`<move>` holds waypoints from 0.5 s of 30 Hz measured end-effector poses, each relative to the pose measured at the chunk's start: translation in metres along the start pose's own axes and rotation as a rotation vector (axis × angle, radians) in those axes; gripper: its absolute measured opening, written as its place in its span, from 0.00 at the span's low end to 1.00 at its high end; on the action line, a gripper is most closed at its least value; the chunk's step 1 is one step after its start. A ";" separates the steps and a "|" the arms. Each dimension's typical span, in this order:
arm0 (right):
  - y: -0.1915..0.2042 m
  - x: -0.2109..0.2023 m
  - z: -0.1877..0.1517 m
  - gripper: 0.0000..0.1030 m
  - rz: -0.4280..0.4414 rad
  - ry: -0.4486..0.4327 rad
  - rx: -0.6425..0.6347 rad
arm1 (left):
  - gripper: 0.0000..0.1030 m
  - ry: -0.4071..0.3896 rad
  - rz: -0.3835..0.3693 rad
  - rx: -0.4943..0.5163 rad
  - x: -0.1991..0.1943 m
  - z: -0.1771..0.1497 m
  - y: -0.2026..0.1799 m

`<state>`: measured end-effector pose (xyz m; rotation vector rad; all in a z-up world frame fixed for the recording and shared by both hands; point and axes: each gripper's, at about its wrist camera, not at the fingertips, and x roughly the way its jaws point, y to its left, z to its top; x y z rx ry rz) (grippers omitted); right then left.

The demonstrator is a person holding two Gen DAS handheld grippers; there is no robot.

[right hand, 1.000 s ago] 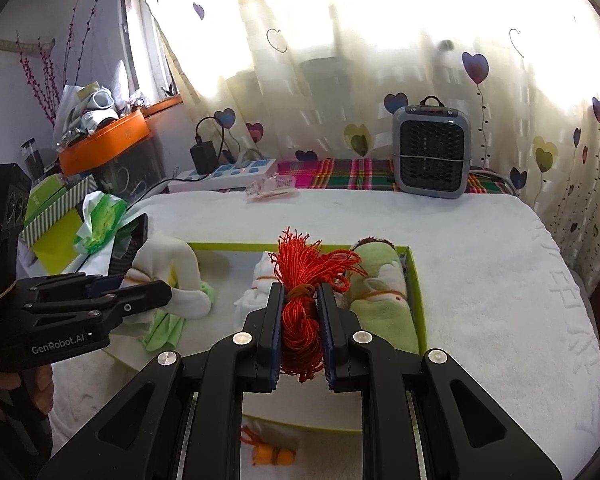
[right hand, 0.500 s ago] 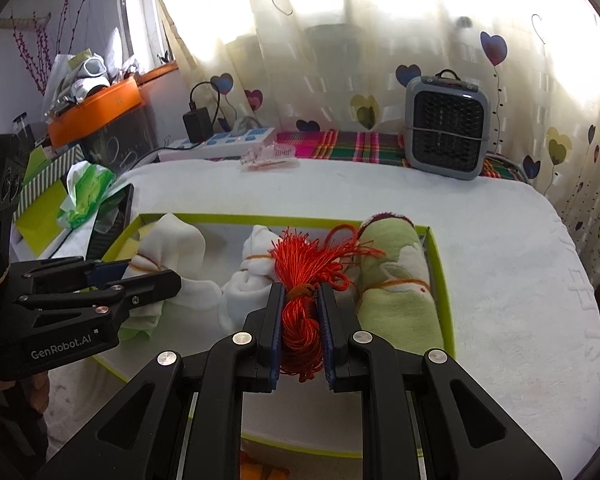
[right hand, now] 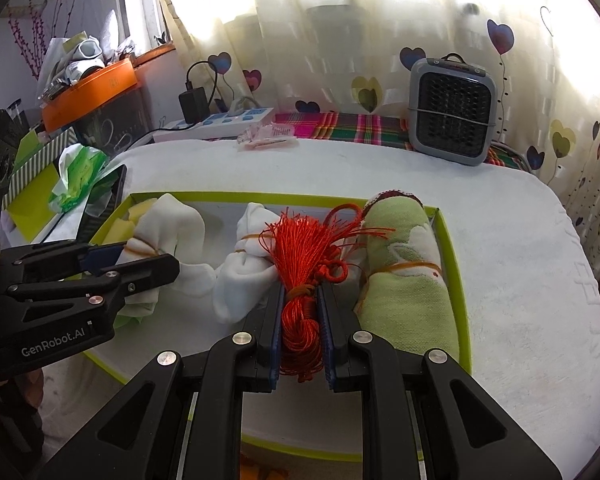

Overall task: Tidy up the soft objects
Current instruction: 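Lower the white sock bundle into the box with the left gripper while the right lowers the red cord, then open the left gripper on the sock bundle while the right releases the red cord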

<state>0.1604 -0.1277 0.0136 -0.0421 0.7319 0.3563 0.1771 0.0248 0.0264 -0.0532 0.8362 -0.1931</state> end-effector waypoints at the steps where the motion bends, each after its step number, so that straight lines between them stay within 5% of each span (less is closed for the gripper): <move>1: 0.000 0.000 0.000 0.17 -0.001 0.000 0.000 | 0.32 -0.001 0.000 -0.001 0.000 0.000 0.000; 15: 0.002 0.001 -0.001 0.19 -0.011 -0.003 -0.008 | 0.37 -0.011 0.021 0.022 0.003 0.000 -0.003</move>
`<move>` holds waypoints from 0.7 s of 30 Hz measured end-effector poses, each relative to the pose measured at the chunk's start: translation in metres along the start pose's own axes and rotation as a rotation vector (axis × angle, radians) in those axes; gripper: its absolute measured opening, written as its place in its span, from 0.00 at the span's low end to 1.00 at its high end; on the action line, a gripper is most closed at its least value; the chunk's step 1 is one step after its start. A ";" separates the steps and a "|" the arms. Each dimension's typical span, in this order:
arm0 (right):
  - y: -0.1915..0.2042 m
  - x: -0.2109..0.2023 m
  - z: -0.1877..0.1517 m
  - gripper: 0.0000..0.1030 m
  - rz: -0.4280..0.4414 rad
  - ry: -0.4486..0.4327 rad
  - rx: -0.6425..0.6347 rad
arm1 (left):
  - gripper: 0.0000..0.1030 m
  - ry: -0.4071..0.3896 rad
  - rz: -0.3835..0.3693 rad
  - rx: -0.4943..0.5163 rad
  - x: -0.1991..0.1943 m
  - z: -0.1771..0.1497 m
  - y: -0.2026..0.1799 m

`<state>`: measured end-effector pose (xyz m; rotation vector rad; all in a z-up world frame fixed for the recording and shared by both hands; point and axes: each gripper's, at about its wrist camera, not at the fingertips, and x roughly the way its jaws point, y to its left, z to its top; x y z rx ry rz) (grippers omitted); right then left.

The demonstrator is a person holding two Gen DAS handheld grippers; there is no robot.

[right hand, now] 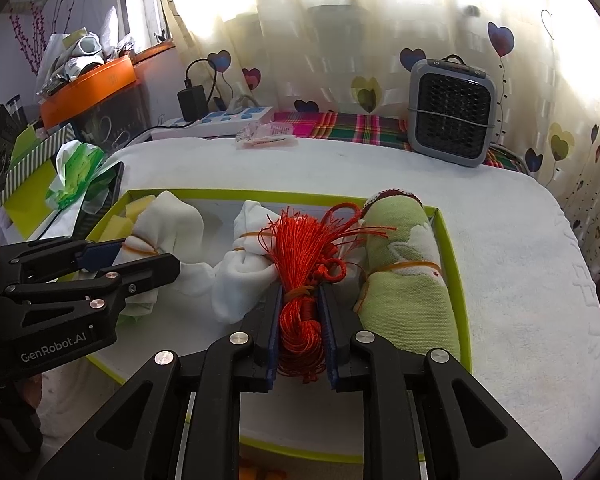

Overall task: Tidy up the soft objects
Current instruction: 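Open the left gripper on the sock bundle while the right releases the red cord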

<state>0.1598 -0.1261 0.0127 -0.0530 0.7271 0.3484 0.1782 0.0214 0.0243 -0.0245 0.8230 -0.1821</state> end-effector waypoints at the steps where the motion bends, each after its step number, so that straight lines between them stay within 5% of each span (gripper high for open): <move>1: 0.000 0.000 0.000 0.19 -0.002 -0.001 0.000 | 0.37 -0.001 0.001 0.002 -0.001 -0.001 -0.001; 21: 0.001 -0.005 0.001 0.29 -0.008 -0.023 -0.004 | 0.47 -0.003 0.012 -0.007 -0.003 -0.002 0.000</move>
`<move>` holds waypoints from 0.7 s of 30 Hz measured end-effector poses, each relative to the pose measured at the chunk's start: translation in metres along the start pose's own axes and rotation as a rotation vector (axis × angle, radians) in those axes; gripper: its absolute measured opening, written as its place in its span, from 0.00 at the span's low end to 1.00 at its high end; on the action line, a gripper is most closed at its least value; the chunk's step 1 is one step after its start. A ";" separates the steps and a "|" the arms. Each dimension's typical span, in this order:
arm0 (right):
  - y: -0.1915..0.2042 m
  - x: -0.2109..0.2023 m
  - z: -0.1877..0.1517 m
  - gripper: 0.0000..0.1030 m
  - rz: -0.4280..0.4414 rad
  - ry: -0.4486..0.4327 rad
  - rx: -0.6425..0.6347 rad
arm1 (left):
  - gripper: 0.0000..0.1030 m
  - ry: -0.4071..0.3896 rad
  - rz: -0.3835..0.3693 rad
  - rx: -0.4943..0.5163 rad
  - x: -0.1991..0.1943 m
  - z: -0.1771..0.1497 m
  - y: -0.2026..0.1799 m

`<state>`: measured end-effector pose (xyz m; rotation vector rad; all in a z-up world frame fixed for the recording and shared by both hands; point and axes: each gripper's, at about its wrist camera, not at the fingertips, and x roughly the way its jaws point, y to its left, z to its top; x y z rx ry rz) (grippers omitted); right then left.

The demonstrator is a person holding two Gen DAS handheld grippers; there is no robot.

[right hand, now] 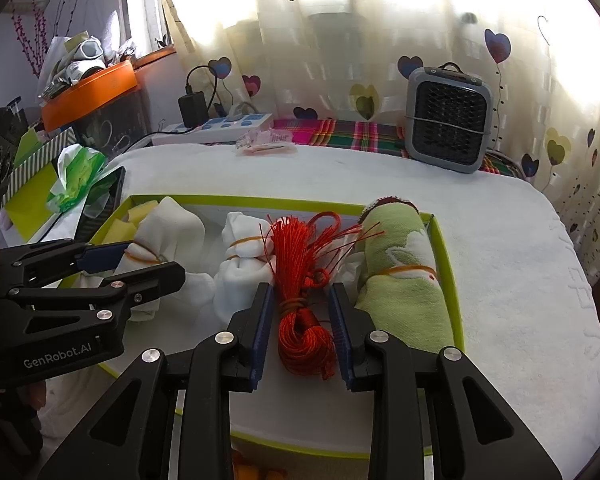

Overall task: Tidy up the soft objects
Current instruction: 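Open the left gripper on the sock bundle while the right releases the red cord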

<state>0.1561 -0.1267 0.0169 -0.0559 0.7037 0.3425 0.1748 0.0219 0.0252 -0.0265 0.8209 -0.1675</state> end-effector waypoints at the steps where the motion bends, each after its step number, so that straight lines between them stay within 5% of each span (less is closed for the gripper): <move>1: 0.000 0.000 0.000 0.30 -0.001 -0.001 -0.001 | 0.47 0.000 0.003 -0.003 0.000 0.000 0.000; 9: -0.001 -0.008 0.000 0.43 0.010 -0.022 0.004 | 0.52 -0.014 0.000 -0.019 -0.007 -0.001 0.003; 21: 0.003 -0.021 -0.002 0.44 0.008 -0.040 0.004 | 0.56 -0.036 0.016 -0.009 -0.027 -0.005 0.002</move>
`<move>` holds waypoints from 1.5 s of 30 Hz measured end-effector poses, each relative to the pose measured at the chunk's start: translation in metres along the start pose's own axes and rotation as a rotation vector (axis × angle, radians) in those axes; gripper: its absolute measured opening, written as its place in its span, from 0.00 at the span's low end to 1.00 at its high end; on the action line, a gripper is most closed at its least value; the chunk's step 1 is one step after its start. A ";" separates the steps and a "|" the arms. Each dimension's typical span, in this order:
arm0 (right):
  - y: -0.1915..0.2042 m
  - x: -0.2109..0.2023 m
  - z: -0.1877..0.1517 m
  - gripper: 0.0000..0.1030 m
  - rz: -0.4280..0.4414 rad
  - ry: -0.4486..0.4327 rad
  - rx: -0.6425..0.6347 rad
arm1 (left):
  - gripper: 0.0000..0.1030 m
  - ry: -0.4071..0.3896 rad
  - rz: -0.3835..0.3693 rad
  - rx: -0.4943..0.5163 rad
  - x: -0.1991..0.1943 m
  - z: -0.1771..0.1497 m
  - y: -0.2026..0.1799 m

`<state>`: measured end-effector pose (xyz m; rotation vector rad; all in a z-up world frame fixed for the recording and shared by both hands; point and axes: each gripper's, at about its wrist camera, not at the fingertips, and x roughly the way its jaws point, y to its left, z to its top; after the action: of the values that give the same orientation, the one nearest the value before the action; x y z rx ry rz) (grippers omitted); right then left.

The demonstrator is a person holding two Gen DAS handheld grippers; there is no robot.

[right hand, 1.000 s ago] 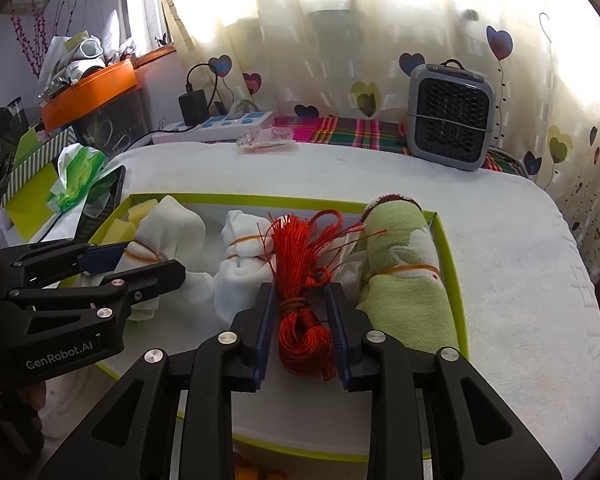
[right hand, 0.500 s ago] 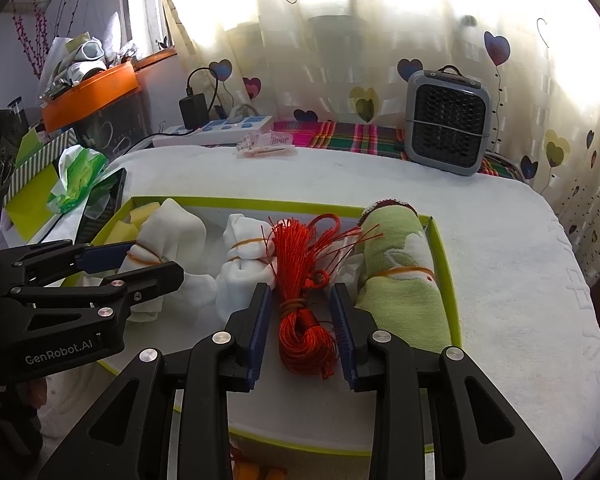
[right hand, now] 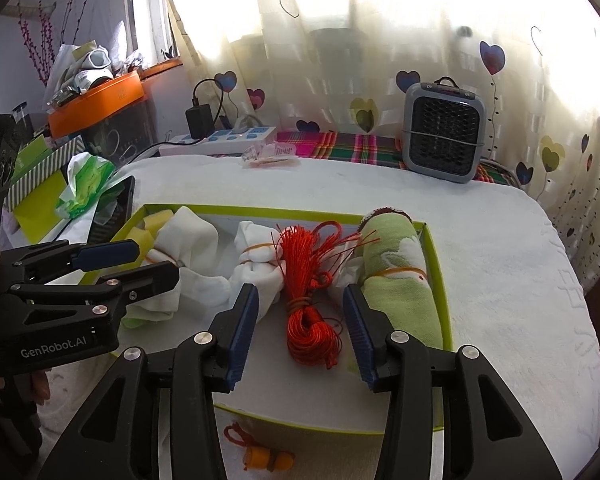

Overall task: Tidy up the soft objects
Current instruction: 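Open the left gripper on the sock bundle while the right releases the red cord, then withdraw both open grippers from the box toward the remaining items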

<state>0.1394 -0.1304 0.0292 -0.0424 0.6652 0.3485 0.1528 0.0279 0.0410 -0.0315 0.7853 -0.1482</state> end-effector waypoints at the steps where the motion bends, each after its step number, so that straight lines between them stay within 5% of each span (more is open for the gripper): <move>1: 0.000 -0.002 0.000 0.45 -0.001 -0.002 -0.001 | 0.56 0.000 0.001 0.000 -0.002 -0.001 0.000; 45: -0.010 -0.052 -0.048 0.46 -0.004 0.033 0.088 | 0.56 -0.025 0.012 -0.087 -0.070 -0.063 0.033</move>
<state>0.0760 -0.1623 0.0222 0.0345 0.7123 0.3146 0.0637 0.0726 0.0425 -0.1107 0.7661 -0.1018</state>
